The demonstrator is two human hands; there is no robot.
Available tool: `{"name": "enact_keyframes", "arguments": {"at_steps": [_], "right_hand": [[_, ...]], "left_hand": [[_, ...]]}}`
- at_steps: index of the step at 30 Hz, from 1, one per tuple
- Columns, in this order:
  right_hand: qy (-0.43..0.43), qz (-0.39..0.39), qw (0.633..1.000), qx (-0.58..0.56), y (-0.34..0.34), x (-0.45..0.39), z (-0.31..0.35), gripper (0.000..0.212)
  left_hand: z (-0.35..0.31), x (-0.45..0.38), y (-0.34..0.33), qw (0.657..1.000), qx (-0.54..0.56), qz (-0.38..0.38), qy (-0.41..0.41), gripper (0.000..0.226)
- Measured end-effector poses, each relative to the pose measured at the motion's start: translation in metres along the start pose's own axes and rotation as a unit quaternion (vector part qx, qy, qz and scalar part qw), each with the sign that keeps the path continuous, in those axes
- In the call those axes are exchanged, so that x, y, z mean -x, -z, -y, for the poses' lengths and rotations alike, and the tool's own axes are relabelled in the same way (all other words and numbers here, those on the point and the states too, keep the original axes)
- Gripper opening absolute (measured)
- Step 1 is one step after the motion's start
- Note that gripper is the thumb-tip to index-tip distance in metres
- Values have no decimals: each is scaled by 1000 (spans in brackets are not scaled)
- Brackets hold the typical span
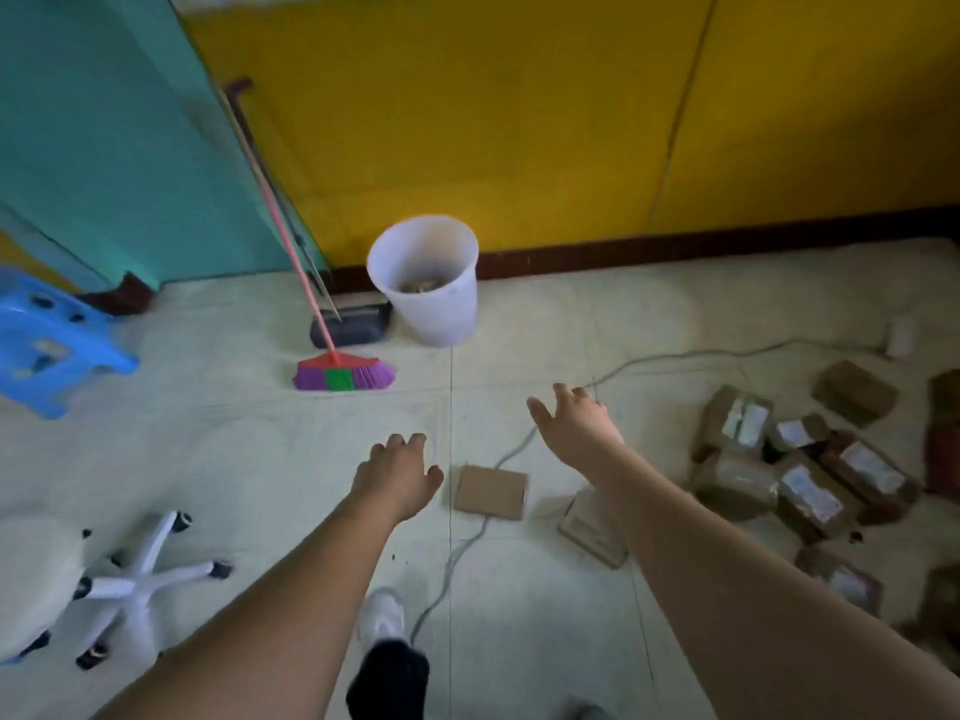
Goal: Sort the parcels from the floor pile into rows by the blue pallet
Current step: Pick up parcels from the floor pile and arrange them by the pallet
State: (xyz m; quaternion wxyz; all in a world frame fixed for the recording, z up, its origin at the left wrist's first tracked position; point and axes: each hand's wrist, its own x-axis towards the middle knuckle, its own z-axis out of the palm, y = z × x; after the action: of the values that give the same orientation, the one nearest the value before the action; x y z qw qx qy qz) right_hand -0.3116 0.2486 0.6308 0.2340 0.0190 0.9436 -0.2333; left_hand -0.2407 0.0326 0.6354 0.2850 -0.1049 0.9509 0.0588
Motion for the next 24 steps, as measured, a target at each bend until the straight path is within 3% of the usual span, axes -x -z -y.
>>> {"name": "enact_keyframes", "arguments": {"at_steps": [4,12,15,19,24], "right_hand": [[-52,26,997,-46,-143,-116,-47,60],[-205,62,975,-64,-471,-304,-187,50],[-231,70,963,-123,-557,-353,-219,54],[-271,53,935,-223,-593,-375,-219,47],[-341,14,886,-315,-487,-340,-171,53]], "left_hand": [[39,-151,-111,999,32,38,22,54],[90,-422,-406,985,129,95,67,61],[86,-487,-481,956,242,134,99,75],[74,-519,-513,886,394,184,161,77],[77,-483,-423,845,458,198,195,79]]}}
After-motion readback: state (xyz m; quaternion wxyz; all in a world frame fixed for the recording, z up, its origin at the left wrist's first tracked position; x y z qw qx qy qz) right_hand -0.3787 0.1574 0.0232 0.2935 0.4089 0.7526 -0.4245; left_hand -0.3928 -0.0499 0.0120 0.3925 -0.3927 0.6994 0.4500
